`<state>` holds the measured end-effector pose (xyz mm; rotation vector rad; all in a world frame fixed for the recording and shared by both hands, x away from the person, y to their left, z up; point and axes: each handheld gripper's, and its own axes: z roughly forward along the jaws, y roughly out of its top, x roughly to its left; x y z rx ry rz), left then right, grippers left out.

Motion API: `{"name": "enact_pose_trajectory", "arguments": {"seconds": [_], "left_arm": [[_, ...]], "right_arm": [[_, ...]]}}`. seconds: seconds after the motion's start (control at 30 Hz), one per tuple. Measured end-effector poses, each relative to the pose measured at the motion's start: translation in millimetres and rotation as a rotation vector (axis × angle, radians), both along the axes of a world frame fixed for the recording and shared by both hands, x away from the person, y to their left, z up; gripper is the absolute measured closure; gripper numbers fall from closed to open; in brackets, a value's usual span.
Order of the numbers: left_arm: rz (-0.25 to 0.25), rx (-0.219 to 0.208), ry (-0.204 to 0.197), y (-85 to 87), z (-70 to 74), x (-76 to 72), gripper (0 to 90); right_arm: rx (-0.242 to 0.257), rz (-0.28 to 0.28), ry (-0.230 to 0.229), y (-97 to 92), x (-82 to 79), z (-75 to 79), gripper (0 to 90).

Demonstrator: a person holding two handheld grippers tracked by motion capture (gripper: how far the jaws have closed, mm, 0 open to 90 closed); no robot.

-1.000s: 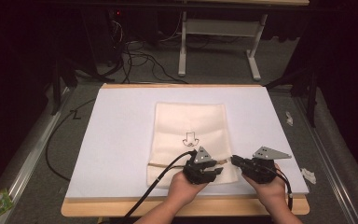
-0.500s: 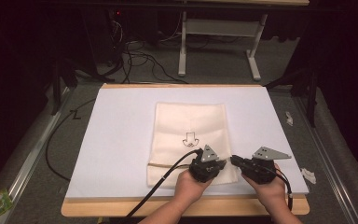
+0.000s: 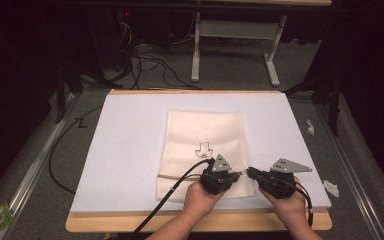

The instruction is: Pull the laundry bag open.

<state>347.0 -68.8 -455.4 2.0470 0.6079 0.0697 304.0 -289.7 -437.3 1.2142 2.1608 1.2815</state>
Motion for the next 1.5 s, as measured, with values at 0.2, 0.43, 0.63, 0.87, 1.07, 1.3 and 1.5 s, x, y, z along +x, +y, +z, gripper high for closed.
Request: {"name": "enact_pose_trajectory", "arguments": {"seconds": [0.2, 0.43, 0.63, 0.87, 1.07, 1.3, 1.5], "left_arm": [[-0.014, -0.01, 0.021, 4.0, -0.3, 2.0, 88.0], [0.041, 0.007, 0.062, 29.5, -10.3, 11.4, 88.0], [0.015, 0.025, 0.047, 39.5, -5.6, 8.9, 87.9], [0.091, 0.071, 0.083, 78.6, -6.0, 17.5, 88.0], [0.167, 0.107, 0.116, 129.1, -9.1, 23.4, 87.9], [0.251, 0.112, 0.125, 176.3, -17.7, 20.5, 87.9], [0.27, 0.078, 0.109, 195.6, -13.7, 19.3, 87.8]], "right_arm": [[-0.012, -0.004, -0.002, 3.0, -1.5, 0.0, 86.9], [0.015, -0.067, -0.007, -14.7, 1.0, 1.7, 87.1], [-0.001, -0.038, 0.002, -8.1, 2.3, -1.6, 87.0], [0.001, -0.099, -0.003, -17.1, 1.9, 0.5, 87.2], [0.024, -0.111, 0.004, -24.8, 1.1, -0.3, 87.1], [0.007, -0.145, 0.005, -29.5, 4.7, -0.8, 87.1], [-0.014, -0.165, 0.018, -40.4, 2.5, -4.7, 86.7]]}}
